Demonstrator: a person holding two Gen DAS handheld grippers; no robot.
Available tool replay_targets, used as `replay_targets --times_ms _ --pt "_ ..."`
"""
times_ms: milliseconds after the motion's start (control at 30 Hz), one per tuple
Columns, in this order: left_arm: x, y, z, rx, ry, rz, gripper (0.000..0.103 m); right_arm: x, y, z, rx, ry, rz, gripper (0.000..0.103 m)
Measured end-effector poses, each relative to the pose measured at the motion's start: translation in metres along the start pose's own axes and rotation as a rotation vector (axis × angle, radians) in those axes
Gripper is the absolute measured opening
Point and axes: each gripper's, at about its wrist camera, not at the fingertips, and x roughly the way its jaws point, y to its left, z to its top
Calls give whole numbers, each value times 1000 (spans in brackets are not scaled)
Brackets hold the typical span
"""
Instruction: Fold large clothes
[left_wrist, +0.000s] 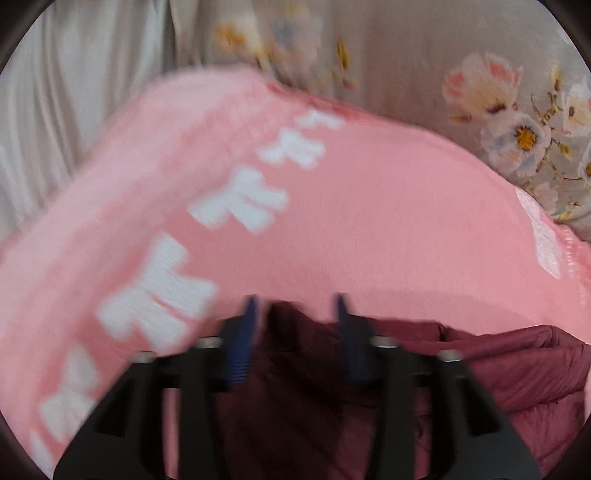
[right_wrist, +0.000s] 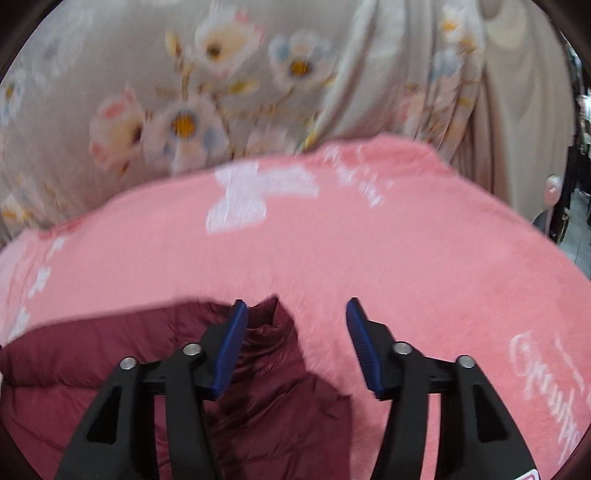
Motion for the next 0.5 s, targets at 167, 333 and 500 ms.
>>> replay_targets --times_ms 167,333,500 --pt "-74 4 23 27 -205 33 85 -48 10 11 -17 -70 114 21" --pt "-70 -46 22 51 -42 -177 56 -52 90 0 -186 18 258 2" --pt "-26 -103 -7 123 109 -231 35 -29 160 -24 -296 110 326 1"
